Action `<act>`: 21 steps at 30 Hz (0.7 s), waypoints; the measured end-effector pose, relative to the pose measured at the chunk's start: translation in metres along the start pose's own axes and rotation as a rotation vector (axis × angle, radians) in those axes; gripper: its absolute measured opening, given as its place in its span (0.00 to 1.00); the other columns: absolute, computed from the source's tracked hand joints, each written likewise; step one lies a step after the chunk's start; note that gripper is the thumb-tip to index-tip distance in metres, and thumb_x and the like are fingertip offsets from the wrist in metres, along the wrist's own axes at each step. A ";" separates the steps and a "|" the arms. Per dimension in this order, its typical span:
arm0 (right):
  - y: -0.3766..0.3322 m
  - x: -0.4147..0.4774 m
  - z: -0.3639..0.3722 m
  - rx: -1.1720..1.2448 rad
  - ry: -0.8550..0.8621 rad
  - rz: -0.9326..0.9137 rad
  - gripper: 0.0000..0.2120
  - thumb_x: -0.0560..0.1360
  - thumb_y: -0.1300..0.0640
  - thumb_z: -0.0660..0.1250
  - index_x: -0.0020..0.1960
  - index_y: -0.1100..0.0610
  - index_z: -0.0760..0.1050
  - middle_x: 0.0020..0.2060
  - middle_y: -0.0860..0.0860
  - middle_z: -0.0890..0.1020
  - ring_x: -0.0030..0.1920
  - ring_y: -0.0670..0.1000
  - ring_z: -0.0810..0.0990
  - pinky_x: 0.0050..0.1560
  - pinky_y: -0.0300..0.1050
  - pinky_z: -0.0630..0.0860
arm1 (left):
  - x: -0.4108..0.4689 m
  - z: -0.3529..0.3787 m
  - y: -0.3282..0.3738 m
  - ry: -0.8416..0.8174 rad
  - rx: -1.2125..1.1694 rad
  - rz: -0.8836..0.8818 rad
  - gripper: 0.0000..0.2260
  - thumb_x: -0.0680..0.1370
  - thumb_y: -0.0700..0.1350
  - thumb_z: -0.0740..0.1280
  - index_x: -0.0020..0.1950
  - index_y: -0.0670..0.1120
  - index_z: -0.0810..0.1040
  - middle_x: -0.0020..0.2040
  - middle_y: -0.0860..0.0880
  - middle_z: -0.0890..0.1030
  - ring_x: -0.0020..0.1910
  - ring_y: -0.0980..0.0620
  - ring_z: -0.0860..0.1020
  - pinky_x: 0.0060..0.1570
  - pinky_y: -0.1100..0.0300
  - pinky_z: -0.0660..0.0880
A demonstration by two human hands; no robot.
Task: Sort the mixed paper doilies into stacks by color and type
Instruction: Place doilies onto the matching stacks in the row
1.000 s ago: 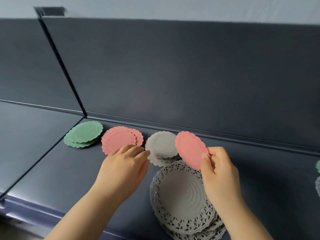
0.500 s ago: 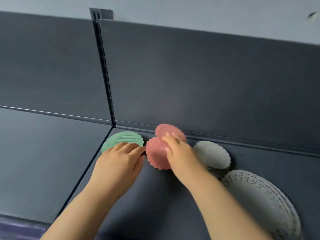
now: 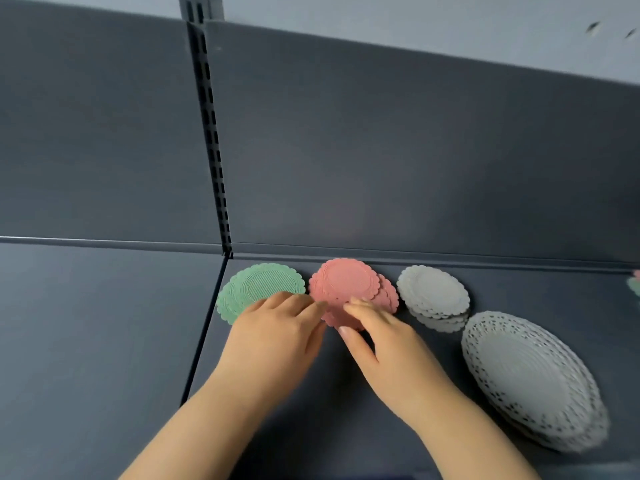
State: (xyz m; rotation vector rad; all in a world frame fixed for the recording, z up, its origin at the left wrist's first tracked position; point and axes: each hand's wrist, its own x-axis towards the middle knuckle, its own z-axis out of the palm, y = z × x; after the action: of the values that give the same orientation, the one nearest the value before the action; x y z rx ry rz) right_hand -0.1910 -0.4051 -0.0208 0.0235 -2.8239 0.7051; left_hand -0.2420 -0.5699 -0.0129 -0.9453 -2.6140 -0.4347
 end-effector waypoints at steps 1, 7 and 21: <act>0.000 -0.002 0.001 -0.007 0.001 -0.012 0.19 0.77 0.46 0.57 0.67 0.47 0.66 0.69 0.41 0.66 0.68 0.38 0.60 0.59 0.26 0.54 | -0.001 0.000 0.001 -0.010 -0.001 0.006 0.09 0.73 0.47 0.67 0.50 0.49 0.82 0.45 0.53 0.83 0.42 0.48 0.81 0.37 0.54 0.78; 0.001 -0.009 0.000 0.029 0.002 -0.014 0.18 0.77 0.48 0.59 0.66 0.49 0.68 0.67 0.42 0.69 0.67 0.41 0.64 0.64 0.33 0.60 | -0.013 -0.002 0.011 -0.093 -0.007 -0.007 0.12 0.75 0.51 0.60 0.51 0.51 0.80 0.47 0.55 0.82 0.45 0.50 0.80 0.41 0.55 0.77; 0.086 -0.092 -0.064 -0.102 0.002 -0.055 0.23 0.77 0.44 0.54 0.70 0.48 0.63 0.71 0.42 0.62 0.72 0.39 0.53 0.65 0.29 0.46 | -0.030 0.015 0.143 -0.126 0.008 -0.018 0.12 0.72 0.48 0.70 0.54 0.48 0.81 0.46 0.51 0.83 0.44 0.48 0.81 0.40 0.54 0.79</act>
State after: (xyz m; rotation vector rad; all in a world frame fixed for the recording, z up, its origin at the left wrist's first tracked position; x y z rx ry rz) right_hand -0.0935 -0.3025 -0.0265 0.0823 -2.8413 0.5478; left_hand -0.1289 -0.4757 -0.0136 -0.9777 -2.7368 -0.3805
